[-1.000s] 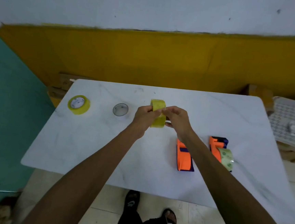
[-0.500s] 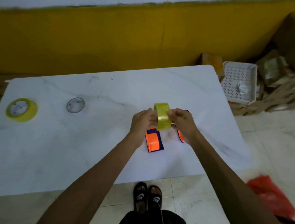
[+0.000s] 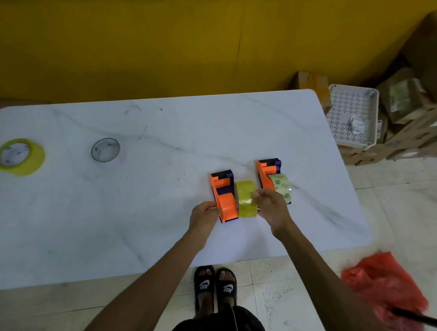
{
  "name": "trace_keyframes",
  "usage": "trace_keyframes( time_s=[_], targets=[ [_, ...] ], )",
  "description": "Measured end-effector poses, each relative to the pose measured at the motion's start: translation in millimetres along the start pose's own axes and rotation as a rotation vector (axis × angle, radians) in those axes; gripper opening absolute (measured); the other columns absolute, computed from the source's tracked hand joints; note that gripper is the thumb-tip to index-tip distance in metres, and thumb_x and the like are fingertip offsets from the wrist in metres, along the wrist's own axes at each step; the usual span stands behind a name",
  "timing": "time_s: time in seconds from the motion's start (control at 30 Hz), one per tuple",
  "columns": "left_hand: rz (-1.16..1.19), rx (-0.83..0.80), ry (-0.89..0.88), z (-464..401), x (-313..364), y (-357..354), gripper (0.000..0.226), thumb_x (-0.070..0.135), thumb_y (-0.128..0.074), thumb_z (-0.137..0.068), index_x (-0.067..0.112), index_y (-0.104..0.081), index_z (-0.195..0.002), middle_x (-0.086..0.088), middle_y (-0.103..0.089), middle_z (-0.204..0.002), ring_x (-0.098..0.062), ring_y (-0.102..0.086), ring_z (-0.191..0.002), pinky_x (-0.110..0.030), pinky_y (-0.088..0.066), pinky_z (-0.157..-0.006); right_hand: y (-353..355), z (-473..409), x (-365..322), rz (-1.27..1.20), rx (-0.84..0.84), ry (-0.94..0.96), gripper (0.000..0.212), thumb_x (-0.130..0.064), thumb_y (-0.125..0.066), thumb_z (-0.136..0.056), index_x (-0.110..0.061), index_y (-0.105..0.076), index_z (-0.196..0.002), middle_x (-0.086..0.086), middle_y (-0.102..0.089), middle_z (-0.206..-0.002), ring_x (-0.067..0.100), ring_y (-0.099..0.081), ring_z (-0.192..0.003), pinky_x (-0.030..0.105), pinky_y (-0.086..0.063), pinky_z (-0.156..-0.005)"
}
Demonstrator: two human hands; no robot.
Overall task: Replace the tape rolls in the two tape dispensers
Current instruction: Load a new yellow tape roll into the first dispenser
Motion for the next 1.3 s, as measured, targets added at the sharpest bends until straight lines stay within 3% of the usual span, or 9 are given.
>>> trace_keyframes(
  time_s=[0.23,0.33,0.43,0.57,0.73,0.83,0.97,1.13,1.3],
  targets=[
    [0.066,-0.046,-0.072,2,27,-7,0.029,0.012,-0.059,-0.071,0.009,-0.071,-0.098,-0.020,-0.071,-0.109,-0.033,-0.068,-0.099,-0.051,-0.054,-0.094,-5,-5,1,0.005,-0.055,-0.025,0.022,-0.017,-0.054,-0.092,-0.018,-0.063,-0.073,0.002,-0.056,-0.077,0.019,-0.053,-0.078,0.036,-0.046,-0.078],
    [0.069,-0.068,-0.083,4,38,-8,0.028,0.005,-0.057,-0.082,0.003,-0.067,-0.108,-0.020,-0.070,-0.111,-0.036,-0.069,-0.099,-0.046,-0.060,-0.085,-10,-5,-2,-0.033,-0.100,-0.045,0.025,-0.013,-0.051,-0.094,-0.015,-0.062,-0.072,0.004,-0.056,-0.074,0.020,-0.054,-0.076,0.037,-0.047,-0.075],
    [0.077,-0.069,-0.083,6,43,-10,0.019,0.005,-0.052,-0.089,0.003,-0.068,-0.098,-0.020,-0.072,-0.102,-0.034,-0.072,-0.091,-0.037,-0.062,-0.075,-19,-8,-6,-0.037,-0.134,-0.050,0.020,-0.014,-0.053,-0.094,-0.011,-0.064,-0.078,0.008,-0.057,-0.076,0.021,-0.055,-0.076,0.036,-0.048,-0.072],
    [0.003,-0.034,-0.096,9,37,-11,0.027,0.024,-0.061,-0.080,0.005,-0.069,-0.096,-0.022,-0.071,-0.102,-0.037,-0.069,-0.095,-0.054,-0.056,-0.089,-29,-11,-7,-0.009,-0.134,-0.099,0.014,-0.014,-0.059,-0.091,-0.006,-0.063,-0.080,0.012,-0.057,-0.075,0.022,-0.056,-0.070,0.032,-0.051,-0.065],
    [-0.142,-0.013,-0.177,6,19,-5,0.027,0.027,-0.064,-0.088,0.001,-0.067,-0.097,-0.015,-0.066,-0.087,-0.025,-0.060,-0.077,-0.037,-0.051,-0.068,-33,-14,-5,0.079,-0.114,-0.192,0.022,-0.019,-0.071,-0.084,-0.002,-0.062,-0.093,0.011,-0.061,-0.081,0.023,-0.063,-0.077,0.033,-0.060,-0.066],
    [-0.205,0.010,-0.215,0,16,-2,0.042,0.034,-0.062,-0.089,-0.008,-0.062,-0.086,-0.011,-0.053,-0.073,-0.020,-0.049,-0.068,-0.030,-0.040,-0.059,-34,-24,-12,0.227,-0.112,-0.056,0.026,-0.015,-0.068,-0.082,-0.007,-0.062,-0.106,0.008,-0.062,-0.085,0.018,-0.059,-0.072,0.035,-0.054,-0.067],
    [-0.261,0.019,-0.259,-4,15,-1,0.042,0.040,-0.062,-0.089,0.002,-0.057,-0.072,-0.010,-0.046,-0.068,-0.017,-0.045,-0.062,-0.021,-0.036,-0.051,-41,-40,-28,0.521,-0.196,0.076,0.028,-0.012,-0.056,-0.084,-0.005,-0.068,-0.108,0.013,-0.067,-0.094,0.024,-0.060,-0.081,0.042,-0.053,-0.083],
    [-0.348,0.009,-0.319,-7,15,2,0.045,0.042,-0.059,-0.092,0.006,-0.049,-0.066,-0.007,-0.042,-0.062,-0.012,-0.039,-0.054,-0.020,-0.030,-0.049,-59,-60,-44,0.910,-0.432,0.138,0.033,-0.019,-0.052,-0.090,-0.006,-0.067,-0.116,0.012,-0.065,-0.119,0.025,-0.057,-0.102,0.033,-0.047,-0.082],
    [-0.371,0.007,-0.356,-8,14,5,0.052,0.043,-0.060,-0.090,-0.003,-0.054,-0.067,-0.007,-0.045,-0.060,-0.015,-0.041,-0.057,-0.028,-0.032,-0.056,-69,-86,-51,1.137,-0.557,0.256,0.032,-0.034,-0.056,-0.092,-0.009,-0.074,-0.102,0.009,-0.069,-0.103,0.023,-0.059,-0.096,0.024,-0.034,-0.074]
  ],
)
Point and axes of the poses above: each hand's wrist, its own z-axis away from the middle knuckle, its own y-axis out of the back of the hand, x = y × z, the point moved 3 cm from there along -z, towards the middle knuckle
